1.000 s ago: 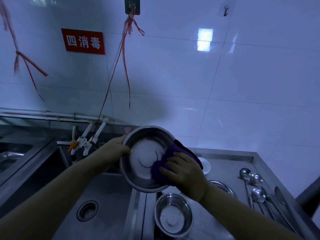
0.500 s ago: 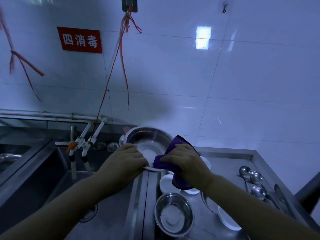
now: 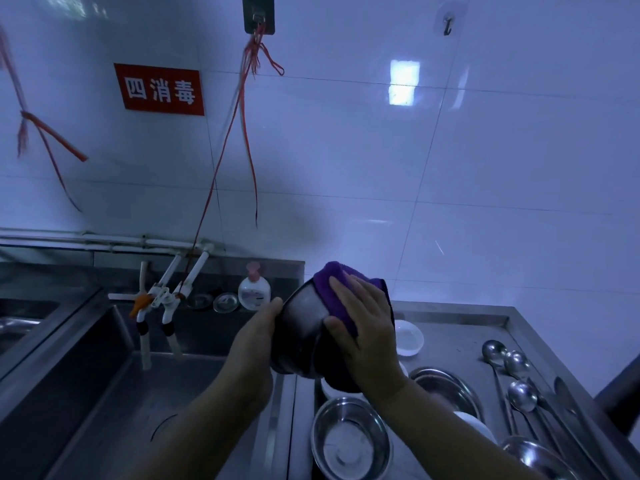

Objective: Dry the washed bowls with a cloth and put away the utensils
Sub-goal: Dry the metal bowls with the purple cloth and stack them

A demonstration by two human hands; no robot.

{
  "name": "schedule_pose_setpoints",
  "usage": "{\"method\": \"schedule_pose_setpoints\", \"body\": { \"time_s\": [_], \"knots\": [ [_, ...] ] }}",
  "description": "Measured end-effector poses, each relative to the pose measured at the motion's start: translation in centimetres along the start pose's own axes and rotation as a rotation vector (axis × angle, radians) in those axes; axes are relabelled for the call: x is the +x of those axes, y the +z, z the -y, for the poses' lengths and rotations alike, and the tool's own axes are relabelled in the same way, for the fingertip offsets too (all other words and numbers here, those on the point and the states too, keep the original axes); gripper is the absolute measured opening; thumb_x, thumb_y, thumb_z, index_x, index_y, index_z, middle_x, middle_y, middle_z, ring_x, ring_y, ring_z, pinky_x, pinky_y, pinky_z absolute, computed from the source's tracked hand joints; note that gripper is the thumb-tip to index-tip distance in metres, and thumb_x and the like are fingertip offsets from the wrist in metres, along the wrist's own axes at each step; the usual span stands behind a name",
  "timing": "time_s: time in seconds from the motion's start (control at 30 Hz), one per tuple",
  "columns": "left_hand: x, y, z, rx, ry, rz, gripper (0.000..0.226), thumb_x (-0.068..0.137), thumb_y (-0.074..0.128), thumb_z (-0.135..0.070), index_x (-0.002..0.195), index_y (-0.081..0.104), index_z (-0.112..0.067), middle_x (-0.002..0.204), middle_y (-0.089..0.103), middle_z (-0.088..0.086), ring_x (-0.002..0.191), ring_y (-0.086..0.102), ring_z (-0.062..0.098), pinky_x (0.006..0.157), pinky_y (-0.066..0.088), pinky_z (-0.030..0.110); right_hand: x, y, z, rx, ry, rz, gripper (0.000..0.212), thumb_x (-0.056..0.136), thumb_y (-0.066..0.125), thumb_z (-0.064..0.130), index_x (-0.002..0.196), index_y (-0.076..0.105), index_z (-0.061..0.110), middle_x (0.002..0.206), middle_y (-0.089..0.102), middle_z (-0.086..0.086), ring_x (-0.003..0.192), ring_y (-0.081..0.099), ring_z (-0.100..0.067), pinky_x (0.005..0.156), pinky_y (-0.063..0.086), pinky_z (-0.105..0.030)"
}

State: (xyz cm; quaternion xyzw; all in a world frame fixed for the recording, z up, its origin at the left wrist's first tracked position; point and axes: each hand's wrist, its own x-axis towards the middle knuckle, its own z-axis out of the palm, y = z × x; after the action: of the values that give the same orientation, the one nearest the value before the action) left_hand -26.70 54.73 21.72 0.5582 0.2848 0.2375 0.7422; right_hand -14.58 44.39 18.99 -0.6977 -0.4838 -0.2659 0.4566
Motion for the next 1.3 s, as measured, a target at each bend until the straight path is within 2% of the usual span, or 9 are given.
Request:
{"method": "schedule_pose_setpoints", "body": {
  "time_s": [0.17,0.27,0.33,0.43,0.67,0.83,1.03,1.2,1.3],
  "knots": [
    [0.1,1.1,-0.8,-0.198,-0.042,0.016,0.046,0.098,0.033,-0.044,0.093,0.068,-0.014,0.085,0.073,0.011,0.086,0.068,0.025,0.068,0.050,0.037,-1.1,1.8,1.5,-0.277,-0.355,0.062,0.031,0.094,0.051,0.033,0.115,0.068,0.018,0.125,0.063,-0.002,0.124,0.047,-0.022,0.099,0.037,-0.048],
    [0.1,1.5,-1.2,-0.265,-0.026,-0.037,0.046,0.097,0.037,-0.045,0.089,0.067,-0.012,0.077,0.071,0.012,0.075,0.068,0.024,0.063,0.049,0.035,-0.9,1.9,1.8,-0.353,-0.416,0.067,0.028,0.095,0.053,0.035,0.116,0.067,0.026,0.127,0.062,0.003,0.124,0.048,-0.020,0.099,0.039,-0.048],
    [-0.1,1.7,-1.3,-0.307,-0.019,-0.031,0.044,0.095,0.040,-0.048,0.088,0.070,-0.016,0.083,0.073,0.012,0.078,0.070,0.025,0.067,0.054,0.039,0.3,1.7,2.1,-0.327,-0.375,0.031,0.028,0.097,0.047,0.036,0.112,0.069,0.026,0.123,0.064,0.004,0.120,0.052,-0.020,0.100,0.038,-0.048],
    [-0.5,1.9,-1.6,-0.349,-0.028,-0.021,0.043,0.088,0.048,-0.052,0.115,0.062,-0.022,0.110,0.068,0.015,0.102,0.063,0.036,0.086,0.050,0.057,2.6,1.2,2.7,-0.208,-0.201,-0.025,0.030,0.096,0.045,0.031,0.105,0.071,0.021,0.113,0.068,0.002,0.111,0.057,-0.022,0.096,0.040,-0.048],
    [0.7,0.4,-1.8,-0.337,-0.049,-0.162,0.041,0.083,0.061,-0.048,0.108,0.064,-0.015,0.100,0.072,0.014,0.089,0.069,0.032,0.063,0.056,0.040,4.8,-0.3,1.7,0.107,0.089,-0.005,0.034,0.098,0.041,0.028,0.118,0.065,0.016,0.118,0.064,0.007,0.110,0.051,-0.011,0.096,0.043,-0.032],
    [1.7,-0.2,-2.3,-0.507,-0.106,-0.118,0.038,0.085,0.059,-0.048,0.101,0.070,-0.015,0.095,0.074,0.012,0.088,0.070,0.031,0.071,0.055,0.042,3.1,-0.4,1.0,0.190,0.211,-0.067,0.032,0.098,0.041,0.023,0.129,0.050,0.027,0.124,0.051,0.024,0.115,0.043,-0.001,0.099,0.035,-0.013],
    [1.9,0.2,-2.5,-0.673,-0.206,-0.037,0.042,0.094,0.043,-0.050,0.091,0.069,-0.017,0.087,0.073,0.015,0.088,0.064,0.033,0.067,0.051,0.042,-0.5,0.6,1.7,0.083,0.186,-0.204,0.039,0.096,0.037,0.024,0.133,0.045,0.016,0.138,0.048,-0.004,0.125,0.040,-0.022,0.105,0.036,-0.034],
    [1.7,0.5,-1.7,-0.628,-0.195,-0.072,0.054,0.093,0.040,-0.055,0.126,0.054,-0.015,0.120,0.061,0.019,0.108,0.057,0.037,0.078,0.051,0.046,2.2,-0.5,1.8,-0.049,0.172,-0.089,0.039,0.095,0.044,0.020,0.131,0.055,0.009,0.134,0.054,-0.006,0.118,0.043,-0.024,0.098,0.044,-0.046],
    [1.9,0.4,-1.9,-0.604,-0.190,-0.124,0.045,0.092,0.044,-0.054,0.113,0.055,-0.016,0.109,0.062,0.019,0.093,0.061,0.034,0.065,0.053,0.044,3.9,-1.1,2.7,-0.207,0.037,0.038,0.044,0.095,0.038,0.027,0.133,0.056,0.014,0.137,0.052,-0.005,0.119,0.042,-0.024,0.099,0.035,-0.041]
  ]
}}
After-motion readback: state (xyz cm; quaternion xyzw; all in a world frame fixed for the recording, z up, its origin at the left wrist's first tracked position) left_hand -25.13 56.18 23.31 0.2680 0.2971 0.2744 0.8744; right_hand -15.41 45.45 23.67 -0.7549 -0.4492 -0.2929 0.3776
